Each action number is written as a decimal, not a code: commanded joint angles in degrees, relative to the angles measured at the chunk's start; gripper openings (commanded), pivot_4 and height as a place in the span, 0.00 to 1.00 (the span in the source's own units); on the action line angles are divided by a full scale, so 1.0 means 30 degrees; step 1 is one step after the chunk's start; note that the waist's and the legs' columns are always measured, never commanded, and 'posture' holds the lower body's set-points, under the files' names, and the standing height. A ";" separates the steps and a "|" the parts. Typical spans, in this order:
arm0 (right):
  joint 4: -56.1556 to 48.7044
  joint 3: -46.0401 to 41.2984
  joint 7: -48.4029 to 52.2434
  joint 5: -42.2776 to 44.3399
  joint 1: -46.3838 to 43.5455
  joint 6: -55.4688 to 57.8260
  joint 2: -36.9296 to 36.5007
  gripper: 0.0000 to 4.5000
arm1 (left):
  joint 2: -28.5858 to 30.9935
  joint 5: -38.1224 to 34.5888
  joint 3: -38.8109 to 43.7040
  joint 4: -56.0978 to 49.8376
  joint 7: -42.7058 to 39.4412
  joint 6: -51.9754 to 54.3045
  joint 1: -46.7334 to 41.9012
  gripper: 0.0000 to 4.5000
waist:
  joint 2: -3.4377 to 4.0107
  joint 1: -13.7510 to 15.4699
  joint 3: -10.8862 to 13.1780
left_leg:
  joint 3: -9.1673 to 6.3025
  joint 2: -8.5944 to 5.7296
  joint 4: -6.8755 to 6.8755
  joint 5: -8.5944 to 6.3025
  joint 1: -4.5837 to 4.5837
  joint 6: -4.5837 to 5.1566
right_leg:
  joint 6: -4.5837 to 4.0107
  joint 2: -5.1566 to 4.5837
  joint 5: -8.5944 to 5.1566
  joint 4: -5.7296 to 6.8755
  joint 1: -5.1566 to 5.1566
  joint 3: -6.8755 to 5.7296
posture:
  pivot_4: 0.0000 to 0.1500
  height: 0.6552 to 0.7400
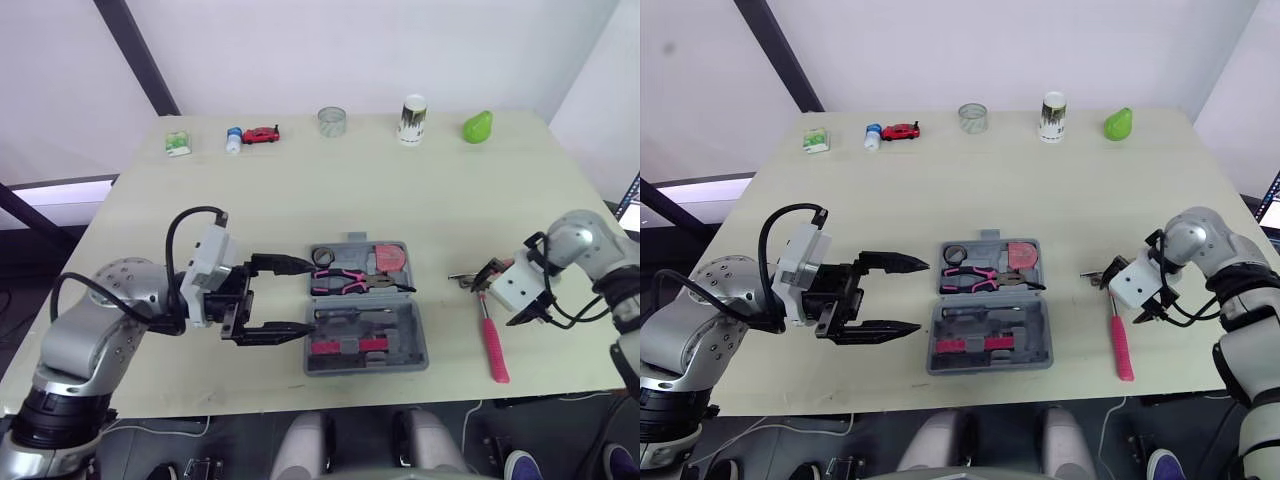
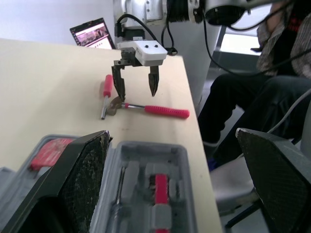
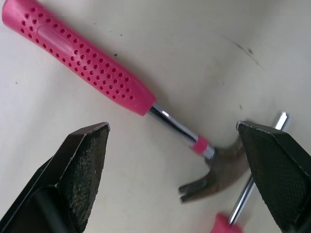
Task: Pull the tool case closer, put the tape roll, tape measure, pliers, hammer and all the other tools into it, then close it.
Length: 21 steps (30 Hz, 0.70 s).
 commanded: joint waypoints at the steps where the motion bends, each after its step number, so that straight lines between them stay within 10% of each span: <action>1: 0.1483 0.0774 -0.1570 -0.1927 -0.1059 -0.1658 0.0047 0.98 | 0.0125 0.0491 0.0266 -0.0316 -0.0352 -0.1072 0.0215 1.00 | 0.0004 0.0018 0.0002 | 0.0001 0.0000 0.0001 0.0001 -0.0002 -0.0002 | 0.0000 -0.0005 0.0000 0.0000 0.0000 -0.0001 | 1.00 1.00; 17: 0.4130 0.4103 -0.9241 -0.8445 -0.3270 -0.3225 0.1685 0.98 | 0.0035 -0.0048 0.0787 -0.1061 0.0456 -0.0827 0.0629 1.00 | 0.0007 -0.0326 0.0006 | -0.0003 0.0000 0.0007 0.0006 0.0001 -0.0011 | -0.0003 -0.0006 0.0001 0.0025 -0.0007 0.0004 | 1.00 1.00; 21: 0.4452 0.4578 -1.0429 -0.9308 -0.3513 -0.3134 0.2000 0.68 | -0.0074 -0.0306 0.0984 -0.1591 0.0950 -0.0553 0.0936 1.00 | 0.0001 -0.0509 0.0003 | -0.0007 0.0004 0.0024 0.0006 0.0002 -0.0012 | -0.0003 -0.0007 0.0003 0.0035 -0.0002 0.0006 | 1.00 1.00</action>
